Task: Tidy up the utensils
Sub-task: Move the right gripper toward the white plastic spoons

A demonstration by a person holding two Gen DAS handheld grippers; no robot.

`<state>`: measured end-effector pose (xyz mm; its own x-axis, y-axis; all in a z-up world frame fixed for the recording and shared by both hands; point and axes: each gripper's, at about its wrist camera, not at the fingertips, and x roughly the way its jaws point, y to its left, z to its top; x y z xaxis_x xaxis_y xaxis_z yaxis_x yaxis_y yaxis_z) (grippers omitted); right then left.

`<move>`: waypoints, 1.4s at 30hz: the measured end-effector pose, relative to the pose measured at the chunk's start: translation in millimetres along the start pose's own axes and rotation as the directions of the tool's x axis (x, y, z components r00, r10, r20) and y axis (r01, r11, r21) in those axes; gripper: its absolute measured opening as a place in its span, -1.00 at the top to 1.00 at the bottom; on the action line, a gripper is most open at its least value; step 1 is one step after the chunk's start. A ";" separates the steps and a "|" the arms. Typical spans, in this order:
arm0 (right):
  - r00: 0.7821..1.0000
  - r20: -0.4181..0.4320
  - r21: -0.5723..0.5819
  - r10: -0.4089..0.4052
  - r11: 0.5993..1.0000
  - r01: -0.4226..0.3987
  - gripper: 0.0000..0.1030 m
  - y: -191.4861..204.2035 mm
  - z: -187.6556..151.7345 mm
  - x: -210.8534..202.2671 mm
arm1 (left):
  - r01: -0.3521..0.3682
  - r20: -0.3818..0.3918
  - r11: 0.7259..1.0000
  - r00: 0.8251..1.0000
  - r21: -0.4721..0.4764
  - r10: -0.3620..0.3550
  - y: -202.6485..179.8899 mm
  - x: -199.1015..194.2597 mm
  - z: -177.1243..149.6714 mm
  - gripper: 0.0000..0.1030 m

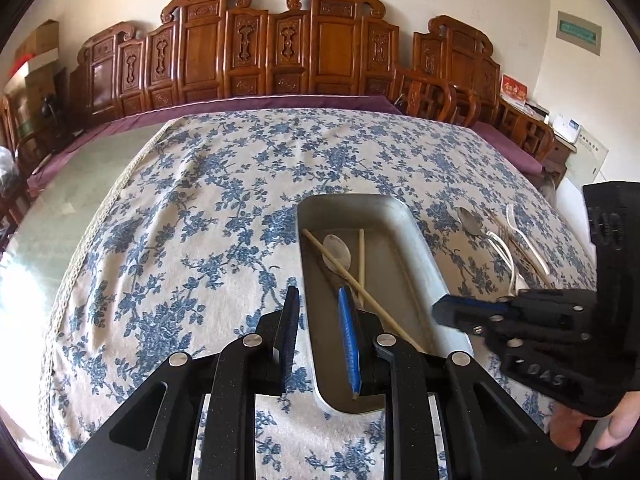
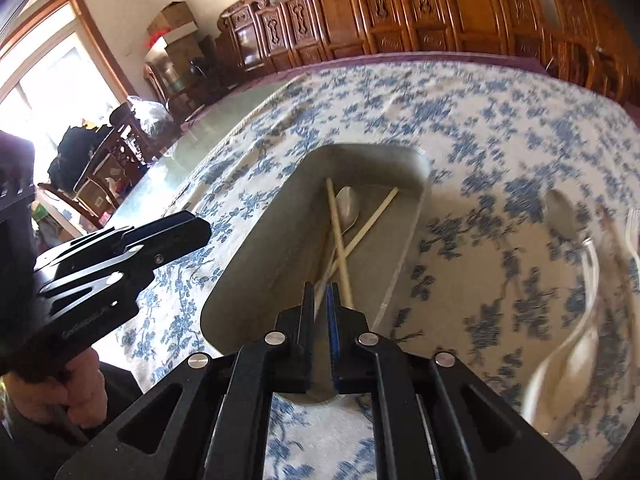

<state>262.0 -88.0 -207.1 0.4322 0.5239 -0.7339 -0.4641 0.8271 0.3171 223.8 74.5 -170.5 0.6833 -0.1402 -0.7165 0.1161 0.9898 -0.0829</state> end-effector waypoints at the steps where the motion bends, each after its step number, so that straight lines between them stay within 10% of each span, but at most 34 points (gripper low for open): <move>1: 1.000 0.008 -0.010 -0.014 1.000 0.014 0.82 -2.2 -0.5 -6.6 | 0.007 -0.001 1.000 1.000 -0.001 -0.007 -1.6 -0.6 0.2 0.64; 25: 0.938 0.047 0.112 -0.344 0.935 0.337 0.64 -109.7 -61.6 -101.1 | 0.122 -0.010 0.988 0.993 0.090 -0.122 -74.8 -1.8 -8.9 0.61; 28: 0.933 0.033 0.120 -0.360 0.928 0.354 0.64 -118.2 -64.0 -101.1 | 0.127 -0.010 0.987 0.992 0.100 -0.127 -80.5 0.0 -11.3 0.30; 42: 0.944 -0.043 0.115 -0.327 0.937 0.330 0.49 -137.4 -49.9 -54.3 | 0.144 -0.024 0.980 0.990 0.141 -0.142 -98.0 -0.4 -22.4 0.29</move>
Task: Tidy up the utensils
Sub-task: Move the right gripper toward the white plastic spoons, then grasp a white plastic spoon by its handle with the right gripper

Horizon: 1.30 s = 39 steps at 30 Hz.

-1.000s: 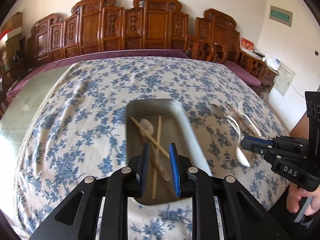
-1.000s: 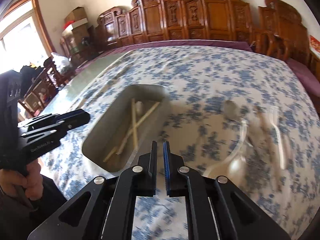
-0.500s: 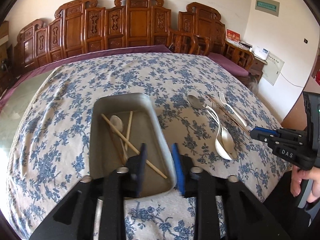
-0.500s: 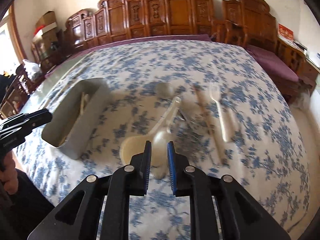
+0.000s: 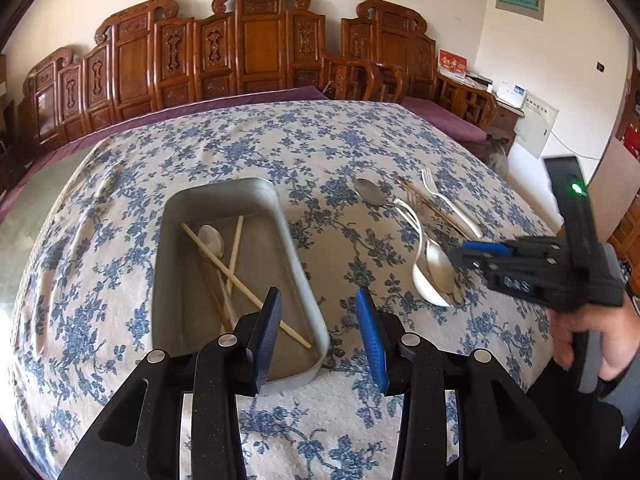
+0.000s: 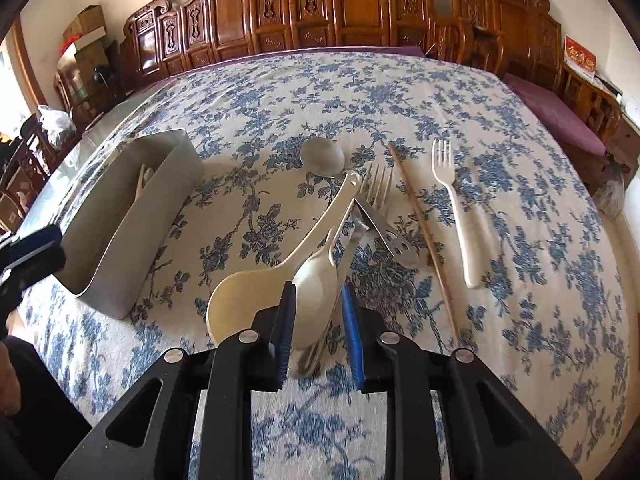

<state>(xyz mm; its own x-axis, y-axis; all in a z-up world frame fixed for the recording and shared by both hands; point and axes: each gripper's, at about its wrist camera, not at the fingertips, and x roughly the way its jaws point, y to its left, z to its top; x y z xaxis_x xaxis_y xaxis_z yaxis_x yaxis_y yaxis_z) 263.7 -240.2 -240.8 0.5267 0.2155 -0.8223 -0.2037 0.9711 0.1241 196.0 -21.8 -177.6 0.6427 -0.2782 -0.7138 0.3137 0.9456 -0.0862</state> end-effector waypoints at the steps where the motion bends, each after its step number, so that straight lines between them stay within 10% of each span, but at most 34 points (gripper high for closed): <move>1: 1.000 -0.004 0.015 0.016 1.000 -0.016 0.49 -3.3 3.3 3.5 | 0.003 -0.002 1.000 1.000 0.002 -0.003 -1.8 -0.1 0.1 0.29; 28: 0.977 -0.180 -0.014 0.110 0.993 -0.115 0.71 -17.4 48.5 56.5 | 0.032 -0.176 0.999 0.984 0.016 -0.028 -25.4 32.3 53.4 0.29; 39: 0.981 -0.125 0.043 0.146 0.989 -0.142 0.86 -27.2 46.1 36.6 | 0.046 -0.216 0.998 0.976 0.045 -0.036 -37.5 52.7 63.1 0.29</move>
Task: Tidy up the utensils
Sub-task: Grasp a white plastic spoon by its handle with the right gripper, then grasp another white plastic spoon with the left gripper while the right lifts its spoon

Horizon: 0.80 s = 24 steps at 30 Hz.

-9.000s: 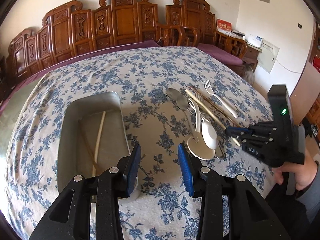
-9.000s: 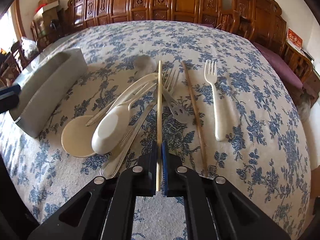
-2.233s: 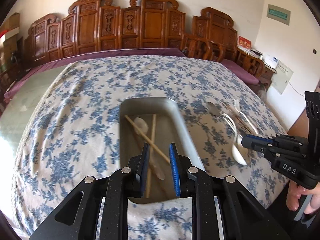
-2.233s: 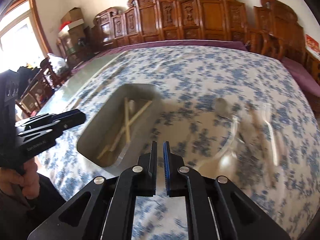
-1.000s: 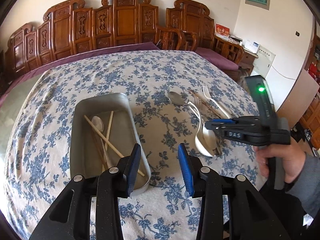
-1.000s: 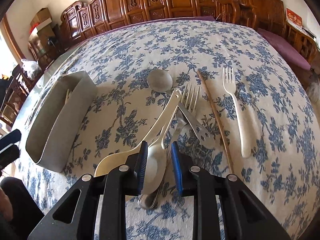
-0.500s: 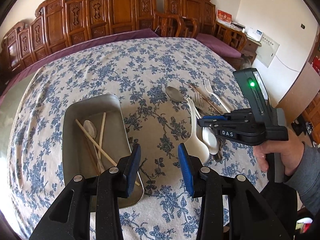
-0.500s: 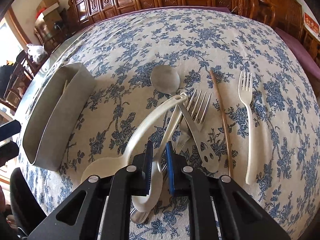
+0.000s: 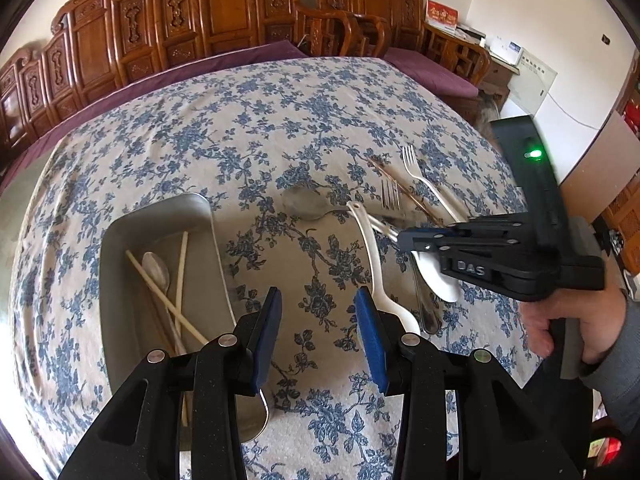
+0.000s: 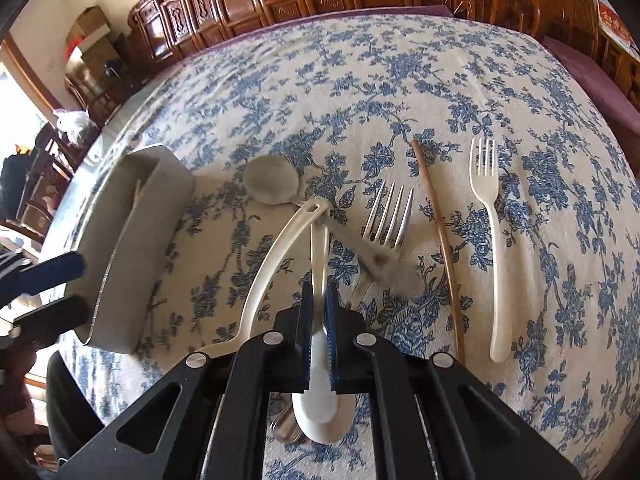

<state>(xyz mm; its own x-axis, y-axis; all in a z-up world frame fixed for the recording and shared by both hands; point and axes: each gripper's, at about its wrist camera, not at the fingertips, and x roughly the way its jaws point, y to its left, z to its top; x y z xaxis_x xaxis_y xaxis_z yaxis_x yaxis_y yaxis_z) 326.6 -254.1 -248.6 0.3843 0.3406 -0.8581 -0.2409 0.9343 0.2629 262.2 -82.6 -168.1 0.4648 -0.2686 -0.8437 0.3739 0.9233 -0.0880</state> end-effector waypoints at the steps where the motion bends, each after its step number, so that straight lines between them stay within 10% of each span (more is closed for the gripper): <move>1: 1.000 0.006 0.008 0.006 1.000 -0.006 0.86 -0.6 -0.9 -2.9 | 0.001 -0.004 1.000 1.000 0.004 -0.001 -0.8 2.2 0.6 0.30; 24: 1.000 0.000 0.005 -0.006 1.000 0.006 0.99 -35.0 -30.6 -37.9 | 0.058 -0.133 0.997 0.990 0.055 -0.050 -46.3 83.3 19.0 0.30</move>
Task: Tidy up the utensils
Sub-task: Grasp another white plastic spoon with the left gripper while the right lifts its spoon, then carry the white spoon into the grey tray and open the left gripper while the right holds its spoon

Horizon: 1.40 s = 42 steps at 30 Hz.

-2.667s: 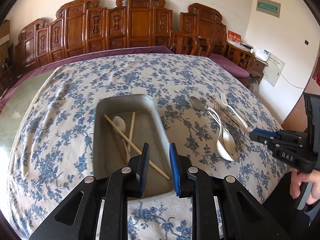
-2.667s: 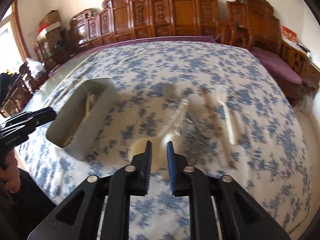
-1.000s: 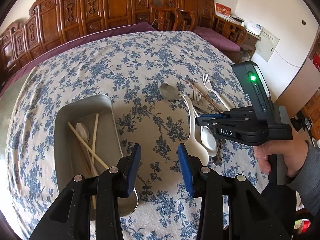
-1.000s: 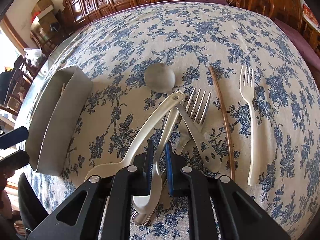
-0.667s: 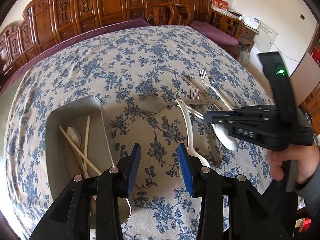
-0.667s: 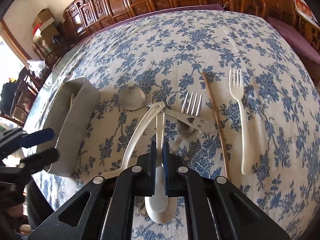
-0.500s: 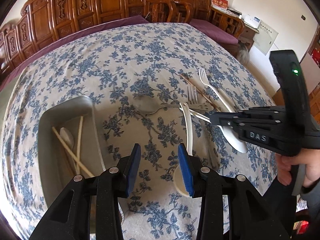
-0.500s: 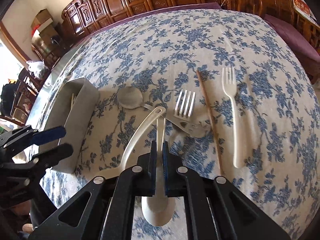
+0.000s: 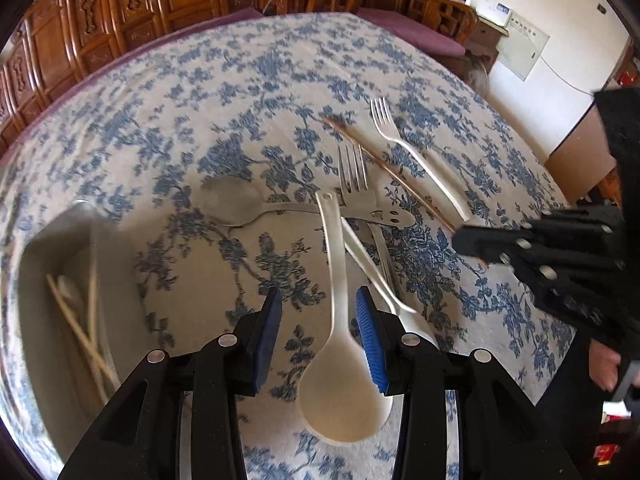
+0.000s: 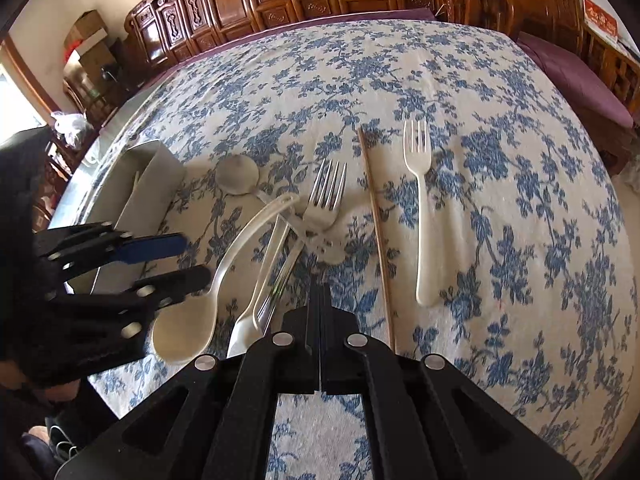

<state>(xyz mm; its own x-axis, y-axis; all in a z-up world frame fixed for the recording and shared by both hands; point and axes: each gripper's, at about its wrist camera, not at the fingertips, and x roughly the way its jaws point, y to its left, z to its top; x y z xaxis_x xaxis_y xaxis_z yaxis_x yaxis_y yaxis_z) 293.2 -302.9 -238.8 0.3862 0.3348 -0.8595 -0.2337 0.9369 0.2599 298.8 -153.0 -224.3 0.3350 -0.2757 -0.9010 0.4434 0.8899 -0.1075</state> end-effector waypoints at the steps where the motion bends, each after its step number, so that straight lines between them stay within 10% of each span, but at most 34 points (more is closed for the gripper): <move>1: 1.000 0.001 0.001 0.005 1.000 -0.005 0.99 -0.3 -2.2 -0.6 | 0.013 -0.016 1.000 1.000 0.000 -0.013 -1.0 5.6 1.7 0.30; 5: 1.000 0.008 0.001 0.018 1.000 -0.018 0.98 1.6 -6.9 -3.2 | 0.027 -0.049 1.000 0.998 0.000 -0.027 -2.8 23.2 6.2 0.33; 8: 0.999 0.017 -0.003 0.027 1.000 -0.027 0.98 6.9 -6.8 -4.6 | 0.037 -0.057 0.999 0.998 -0.014 -0.038 0.1 24.2 5.8 0.84; 42: 0.993 -0.060 -0.113 -0.101 0.989 0.094 0.57 73.4 -2.1 52.7 | -0.005 0.104 0.997 0.994 -0.081 0.014 47.9 -98.2 -62.1 0.84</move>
<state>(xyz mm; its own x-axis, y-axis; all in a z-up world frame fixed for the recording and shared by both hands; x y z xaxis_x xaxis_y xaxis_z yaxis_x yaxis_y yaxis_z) 294.5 -216.7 -266.0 0.3534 0.2317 -0.9063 -0.2962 0.9467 0.1265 235.5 -60.7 -167.1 0.4261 -0.3000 -0.8535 0.3731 0.9177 -0.1363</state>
